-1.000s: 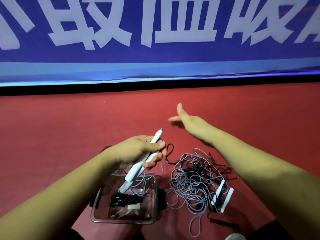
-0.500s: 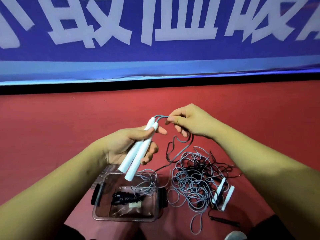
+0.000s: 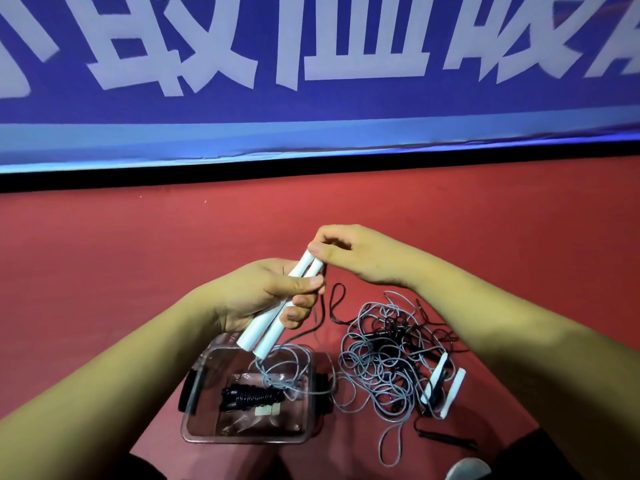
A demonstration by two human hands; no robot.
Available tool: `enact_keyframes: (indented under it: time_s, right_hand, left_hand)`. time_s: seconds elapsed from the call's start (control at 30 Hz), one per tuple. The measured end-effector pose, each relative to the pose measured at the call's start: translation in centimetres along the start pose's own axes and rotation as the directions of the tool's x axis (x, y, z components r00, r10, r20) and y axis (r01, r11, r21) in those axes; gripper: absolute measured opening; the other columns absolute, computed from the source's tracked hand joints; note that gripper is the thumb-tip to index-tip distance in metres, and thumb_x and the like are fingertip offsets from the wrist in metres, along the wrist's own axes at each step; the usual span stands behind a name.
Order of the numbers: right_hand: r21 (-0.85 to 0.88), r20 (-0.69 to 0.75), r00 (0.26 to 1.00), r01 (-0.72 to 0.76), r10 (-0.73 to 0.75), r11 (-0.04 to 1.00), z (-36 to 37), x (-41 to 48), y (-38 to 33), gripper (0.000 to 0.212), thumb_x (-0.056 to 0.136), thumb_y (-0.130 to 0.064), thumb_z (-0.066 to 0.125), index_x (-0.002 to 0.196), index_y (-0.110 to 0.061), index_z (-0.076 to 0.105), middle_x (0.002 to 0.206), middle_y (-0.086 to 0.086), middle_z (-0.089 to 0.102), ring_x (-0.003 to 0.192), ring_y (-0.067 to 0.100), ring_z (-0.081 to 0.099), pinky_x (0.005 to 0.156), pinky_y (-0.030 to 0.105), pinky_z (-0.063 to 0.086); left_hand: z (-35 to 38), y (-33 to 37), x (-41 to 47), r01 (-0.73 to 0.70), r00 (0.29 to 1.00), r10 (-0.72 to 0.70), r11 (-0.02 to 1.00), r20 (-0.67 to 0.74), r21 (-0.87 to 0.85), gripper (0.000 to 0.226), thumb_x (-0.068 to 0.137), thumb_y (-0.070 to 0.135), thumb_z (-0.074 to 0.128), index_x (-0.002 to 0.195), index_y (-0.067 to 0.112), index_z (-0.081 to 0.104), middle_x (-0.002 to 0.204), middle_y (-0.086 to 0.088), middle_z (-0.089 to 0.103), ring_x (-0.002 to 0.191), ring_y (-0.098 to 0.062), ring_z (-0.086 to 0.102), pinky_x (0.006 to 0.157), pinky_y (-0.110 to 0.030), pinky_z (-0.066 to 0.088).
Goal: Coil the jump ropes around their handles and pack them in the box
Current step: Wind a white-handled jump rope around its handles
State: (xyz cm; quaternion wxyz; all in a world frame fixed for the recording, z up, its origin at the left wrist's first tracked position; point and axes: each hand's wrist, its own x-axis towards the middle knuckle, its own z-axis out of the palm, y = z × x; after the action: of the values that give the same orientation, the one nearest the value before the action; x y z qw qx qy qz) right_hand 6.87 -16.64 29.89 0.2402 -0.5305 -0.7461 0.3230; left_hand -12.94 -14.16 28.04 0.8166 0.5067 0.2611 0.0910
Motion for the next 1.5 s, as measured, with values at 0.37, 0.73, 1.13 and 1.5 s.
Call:
enact_keyframes:
  time_s: [0.37,0.73,1.13,1.5]
  right_hand:
    - [0.062,-0.283,0.955,-0.075,0.090,0.995,-3.0,0.2,2.0,0.031,0.097,-0.027,0.058,0.080,-0.002,0.065,0.044,-0.013,0.035,0.042,0.006,0.029,0.046,0.024,0.025]
    - [0.068,-0.241,0.969,-0.041,0.056,0.997,-3.5,-0.1,2.4,0.030,0.098,-0.024,0.056,0.077,-0.005,0.063,0.046,-0.010,0.034,0.044,0.008,0.029,0.046,0.023,0.026]
    - [0.571,-0.131,0.955,-0.148,0.267,0.808,-1.4,0.5,2.2,0.034,0.106,-0.028,0.037,0.080,-0.012,0.052,0.055,-0.003,0.040,0.046,0.015,0.038,0.053,0.028,0.043]
    - [0.726,0.095,0.940,-0.291,0.328,0.623,3.7,0.3,-0.7,0.032,0.105,-0.025,0.040,0.085,-0.006,0.056,0.058,0.003,0.044,0.045,0.016,0.039,0.047,0.026,0.030]
  left_hand:
    - [-0.7,0.0,-0.6,0.159,0.987,-0.159,0.987,0.032,-0.017,0.028,0.091,0.029,0.059,0.108,0.006,0.057,0.067,-0.006,0.042,0.046,-0.013,0.038,0.043,-0.022,0.032]
    - [-0.2,-0.1,-0.5,0.154,0.988,-0.152,0.983,0.024,-0.095,0.037,0.092,0.025,0.059,0.119,0.000,0.059,0.067,-0.002,0.035,0.045,-0.007,0.026,0.043,-0.020,0.021]
    - [0.5,0.5,0.7,-0.320,0.923,0.248,0.919,-0.296,-0.228,0.012,0.092,0.017,0.052,0.095,0.006,0.055,0.060,-0.001,0.034,0.040,-0.007,0.030,0.045,-0.020,0.022]
    - [-1.7,1.6,1.4,-0.598,0.694,0.300,0.746,-0.654,-0.292,0.021,0.100,0.029,0.050,0.087,0.014,0.058,0.096,-0.014,0.066,0.105,-0.033,0.068,0.091,-0.036,0.057]
